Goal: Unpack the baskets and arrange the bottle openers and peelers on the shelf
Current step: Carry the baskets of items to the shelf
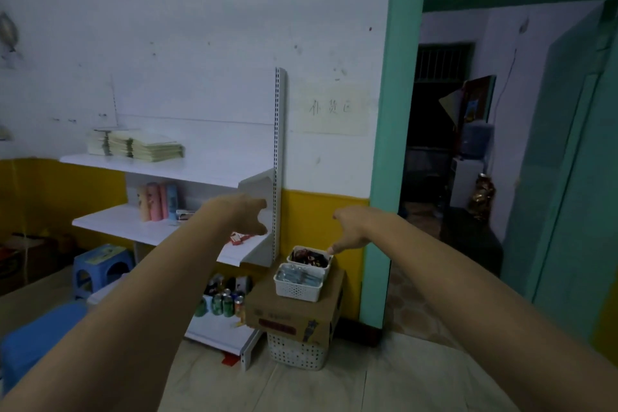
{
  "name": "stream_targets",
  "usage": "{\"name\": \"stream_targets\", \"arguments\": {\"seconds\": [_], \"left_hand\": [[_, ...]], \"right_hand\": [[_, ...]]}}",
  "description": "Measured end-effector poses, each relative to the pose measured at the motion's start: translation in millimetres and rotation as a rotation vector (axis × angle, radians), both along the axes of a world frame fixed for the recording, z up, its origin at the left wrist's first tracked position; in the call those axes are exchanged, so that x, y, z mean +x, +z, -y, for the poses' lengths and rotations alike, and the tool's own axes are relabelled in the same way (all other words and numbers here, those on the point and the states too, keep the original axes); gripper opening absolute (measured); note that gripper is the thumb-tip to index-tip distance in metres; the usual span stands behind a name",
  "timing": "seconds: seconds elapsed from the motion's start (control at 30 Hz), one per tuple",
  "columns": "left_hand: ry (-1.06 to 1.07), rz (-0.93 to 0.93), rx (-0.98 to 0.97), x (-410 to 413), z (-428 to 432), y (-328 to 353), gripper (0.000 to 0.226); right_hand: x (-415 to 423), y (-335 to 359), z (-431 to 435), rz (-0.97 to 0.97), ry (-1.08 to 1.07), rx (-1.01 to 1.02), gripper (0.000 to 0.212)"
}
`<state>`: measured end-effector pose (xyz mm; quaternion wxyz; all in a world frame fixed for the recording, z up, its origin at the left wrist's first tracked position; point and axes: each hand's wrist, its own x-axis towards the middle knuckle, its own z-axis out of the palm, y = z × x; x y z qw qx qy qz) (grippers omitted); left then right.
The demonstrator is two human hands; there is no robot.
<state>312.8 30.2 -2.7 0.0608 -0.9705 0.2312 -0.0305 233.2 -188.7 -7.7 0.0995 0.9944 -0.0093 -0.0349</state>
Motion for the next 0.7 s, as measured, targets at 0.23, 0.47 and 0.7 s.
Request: {"name": "stream_targets", "arguments": {"seconds": [0.23,0.47,0.7], "left_hand": [[0.006,-0.072,0.032,95.3,11.8,-33.1,0.060],[0.007,-0.068,0.036,206.9,57.5,-33.0,0.066],[-0.005,0.040,0.078,328.2,112.1,-0.3,0.064]], "right_hand": [[100.0,-33.0,14.2,-0.092,0.016,-0.061,0.080],[220.8,-20.7,51.7,-0.064,0.028,-0.044,0.079],[357.1,24.9,100.7,0.050,0.019,0.028,0.081]]}}
